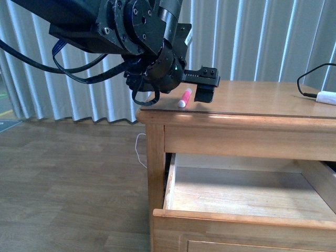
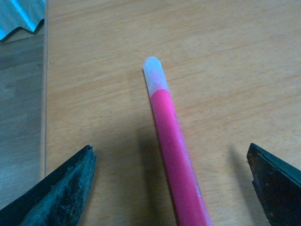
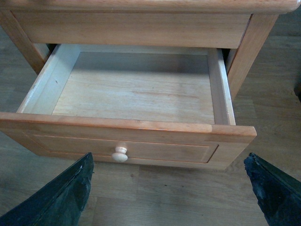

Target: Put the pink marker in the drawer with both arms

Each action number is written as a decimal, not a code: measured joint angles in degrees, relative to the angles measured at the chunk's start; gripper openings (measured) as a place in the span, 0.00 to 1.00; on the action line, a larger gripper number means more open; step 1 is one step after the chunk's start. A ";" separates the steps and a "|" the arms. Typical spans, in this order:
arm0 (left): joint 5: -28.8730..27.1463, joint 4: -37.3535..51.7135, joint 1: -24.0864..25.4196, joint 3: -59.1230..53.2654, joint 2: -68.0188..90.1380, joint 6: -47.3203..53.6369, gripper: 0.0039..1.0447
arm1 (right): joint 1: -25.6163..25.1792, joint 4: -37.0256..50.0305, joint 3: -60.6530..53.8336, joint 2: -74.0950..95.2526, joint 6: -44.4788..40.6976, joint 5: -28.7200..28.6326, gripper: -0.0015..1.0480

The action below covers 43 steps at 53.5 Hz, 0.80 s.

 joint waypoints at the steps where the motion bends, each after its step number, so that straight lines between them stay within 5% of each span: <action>1: 0.07 -0.28 -0.02 0.15 0.20 0.04 0.94 | 0.00 0.00 0.00 0.00 0.00 0.00 0.91; 26: -1.16 -3.28 -0.35 1.86 1.44 2.99 0.93 | 0.00 0.00 0.00 0.00 0.00 0.00 0.91; 43: -0.07 -4.15 -0.09 1.90 1.44 3.17 0.45 | 0.00 0.00 0.00 0.00 0.00 0.02 0.91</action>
